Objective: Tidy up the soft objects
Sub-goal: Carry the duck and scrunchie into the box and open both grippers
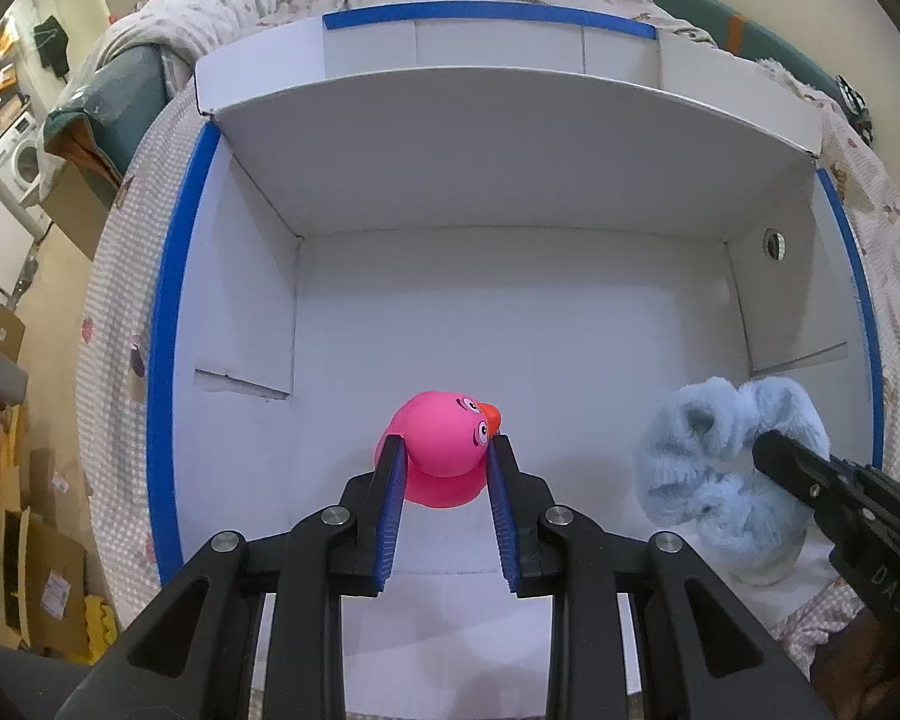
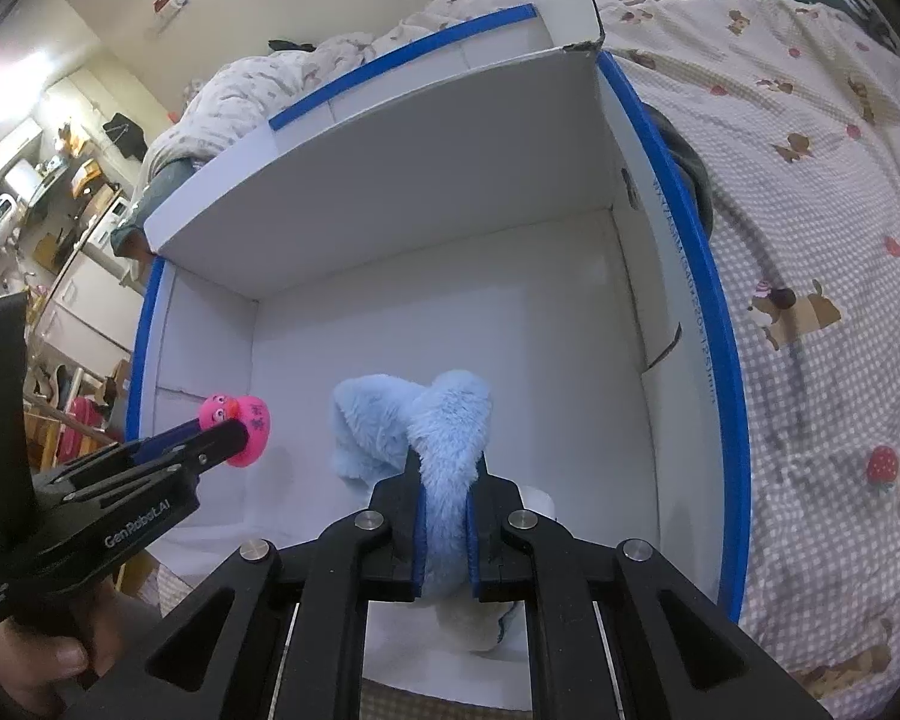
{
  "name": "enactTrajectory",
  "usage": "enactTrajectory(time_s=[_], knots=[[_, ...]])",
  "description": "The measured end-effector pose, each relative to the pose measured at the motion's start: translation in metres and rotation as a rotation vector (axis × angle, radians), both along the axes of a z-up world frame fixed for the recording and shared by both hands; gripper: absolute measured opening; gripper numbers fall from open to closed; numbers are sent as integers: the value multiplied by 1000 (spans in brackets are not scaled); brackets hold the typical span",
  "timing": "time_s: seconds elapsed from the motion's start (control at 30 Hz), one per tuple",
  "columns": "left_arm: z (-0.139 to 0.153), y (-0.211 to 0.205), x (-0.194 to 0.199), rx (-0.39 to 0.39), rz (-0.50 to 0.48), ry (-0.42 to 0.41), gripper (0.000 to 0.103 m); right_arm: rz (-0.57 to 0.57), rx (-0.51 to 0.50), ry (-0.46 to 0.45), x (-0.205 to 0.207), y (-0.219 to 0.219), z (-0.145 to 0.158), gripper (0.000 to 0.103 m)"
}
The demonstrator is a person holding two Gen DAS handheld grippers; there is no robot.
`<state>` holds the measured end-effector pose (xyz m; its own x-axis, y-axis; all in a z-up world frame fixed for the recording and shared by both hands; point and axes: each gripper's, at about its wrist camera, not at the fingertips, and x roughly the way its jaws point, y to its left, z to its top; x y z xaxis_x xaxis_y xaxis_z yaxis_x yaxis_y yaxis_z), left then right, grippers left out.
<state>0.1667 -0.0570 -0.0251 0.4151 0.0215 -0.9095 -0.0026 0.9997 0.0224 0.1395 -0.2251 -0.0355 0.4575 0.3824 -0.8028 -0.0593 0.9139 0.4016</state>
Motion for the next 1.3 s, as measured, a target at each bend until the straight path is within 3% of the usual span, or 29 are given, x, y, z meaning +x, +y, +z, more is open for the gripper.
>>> enactTrajectory(time_s=[0.5, 0.57, 0.6, 0.7, 0.73, 0.77, 0.8, 0.97, 1.3], knots=[[-6, 1, 0, -11, -11, 25, 25, -15, 2, 18, 1, 1, -3, 13], [-3, 0, -2, 0, -17, 11, 30, -18, 0, 22, 1, 0, -4, 16], [0, 0, -3, 5, -19, -3, 37, -19, 1, 25, 1, 0, -4, 17], [7, 0, -6, 20, -10, -44, 60, -23, 15, 27, 1, -2, -3, 26], [9, 1, -7, 21, -9, -56, 62, -26, 25, 25, 0, -3, -2, 35], [11, 1, -8, 20, -9, -61, 62, -31, 37, 20, 0, -5, -1, 52], [13, 2, -9, 18, -9, -64, 62, -33, 59, 9, -1, -6, 1, 58], [21, 5, -13, 15, -9, -79, 62, -27, 76, -44, -5, -5, 13, 75], [52, 25, -40, -12, 0, -175, 62, -39, 56, -129, -26, -13, 37, 77]])
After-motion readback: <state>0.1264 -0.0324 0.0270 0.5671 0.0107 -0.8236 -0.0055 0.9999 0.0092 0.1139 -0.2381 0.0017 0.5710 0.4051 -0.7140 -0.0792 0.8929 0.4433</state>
